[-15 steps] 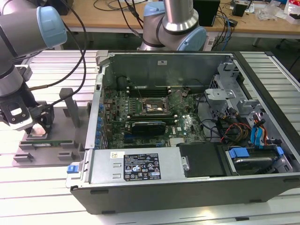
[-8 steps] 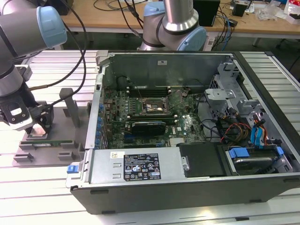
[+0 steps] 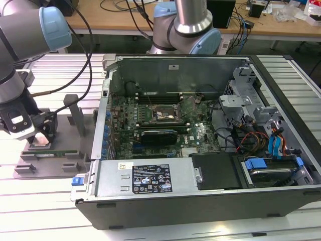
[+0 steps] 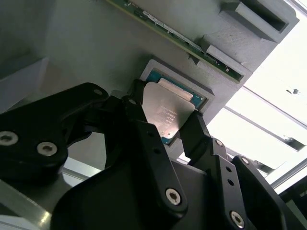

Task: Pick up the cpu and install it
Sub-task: 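Pick up the cpu and move it towards the insertion slot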

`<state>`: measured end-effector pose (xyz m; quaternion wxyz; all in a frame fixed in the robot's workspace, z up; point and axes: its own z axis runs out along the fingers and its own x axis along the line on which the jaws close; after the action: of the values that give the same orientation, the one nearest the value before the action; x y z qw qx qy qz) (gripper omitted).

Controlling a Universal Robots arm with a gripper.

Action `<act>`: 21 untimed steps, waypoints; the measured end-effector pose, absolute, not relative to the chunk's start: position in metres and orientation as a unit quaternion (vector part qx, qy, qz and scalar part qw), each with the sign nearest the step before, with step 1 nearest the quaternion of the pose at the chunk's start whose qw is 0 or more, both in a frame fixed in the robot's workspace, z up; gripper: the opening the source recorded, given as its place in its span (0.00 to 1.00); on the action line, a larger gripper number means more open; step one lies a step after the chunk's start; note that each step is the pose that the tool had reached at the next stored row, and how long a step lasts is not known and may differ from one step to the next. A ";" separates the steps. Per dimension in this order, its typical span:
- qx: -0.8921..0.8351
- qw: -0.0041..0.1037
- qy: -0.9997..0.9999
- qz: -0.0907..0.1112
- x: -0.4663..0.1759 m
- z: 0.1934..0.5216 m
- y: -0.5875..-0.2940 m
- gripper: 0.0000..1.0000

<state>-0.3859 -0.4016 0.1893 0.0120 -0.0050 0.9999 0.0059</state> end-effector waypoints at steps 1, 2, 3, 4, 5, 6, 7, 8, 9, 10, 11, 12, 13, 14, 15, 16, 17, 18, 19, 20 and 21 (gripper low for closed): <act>-0.005 0.012 1.000 0.006 -0.386 0.190 -0.402 0.55; -0.005 0.012 1.000 0.006 -0.386 0.191 -0.402 0.55; -0.005 0.012 1.000 0.006 -0.386 0.192 -0.402 0.55; -0.005 0.012 1.000 0.006 -0.386 0.192 -0.402 0.55; -0.005 0.012 1.000 0.006 -0.386 0.192 -0.402 0.55; -0.005 0.012 1.000 0.006 -0.386 0.192 -0.402 0.55; -0.005 0.012 1.000 0.006 -0.386 0.192 -0.402 0.55; -0.005 0.012 1.000 0.006 -0.386 0.193 -0.402 0.55; -0.005 0.012 1.000 0.006 -0.386 0.193 -0.402 0.55; -0.005 0.012 1.000 0.006 -0.386 0.194 -0.402 0.55; -0.005 0.012 1.000 0.006 -0.386 0.195 -0.402 0.55; -0.005 0.012 1.000 0.006 -0.386 0.196 -0.402 0.55; -0.005 0.012 1.000 0.006 -0.386 0.196 -0.402 0.55; -0.005 0.012 1.000 0.006 -0.386 0.197 -0.402 0.55; -0.005 0.012 1.000 0.006 -0.386 0.198 -0.402 0.55; -0.005 0.012 1.000 0.006 -0.386 0.199 -0.402 0.55; -0.005 0.012 1.000 0.006 -0.386 0.200 -0.402 0.55; -0.005 0.012 1.000 0.006 -0.386 0.201 -0.402 0.55; -0.005 0.012 1.000 0.006 -0.386 0.202 -0.402 0.55; -0.005 0.012 1.000 0.006 -0.386 0.203 -0.402 0.55; -0.005 0.012 1.000 0.006 -0.386 0.204 -0.402 0.55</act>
<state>-0.3859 -0.4015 0.2037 0.0121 -0.0050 0.9999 0.0059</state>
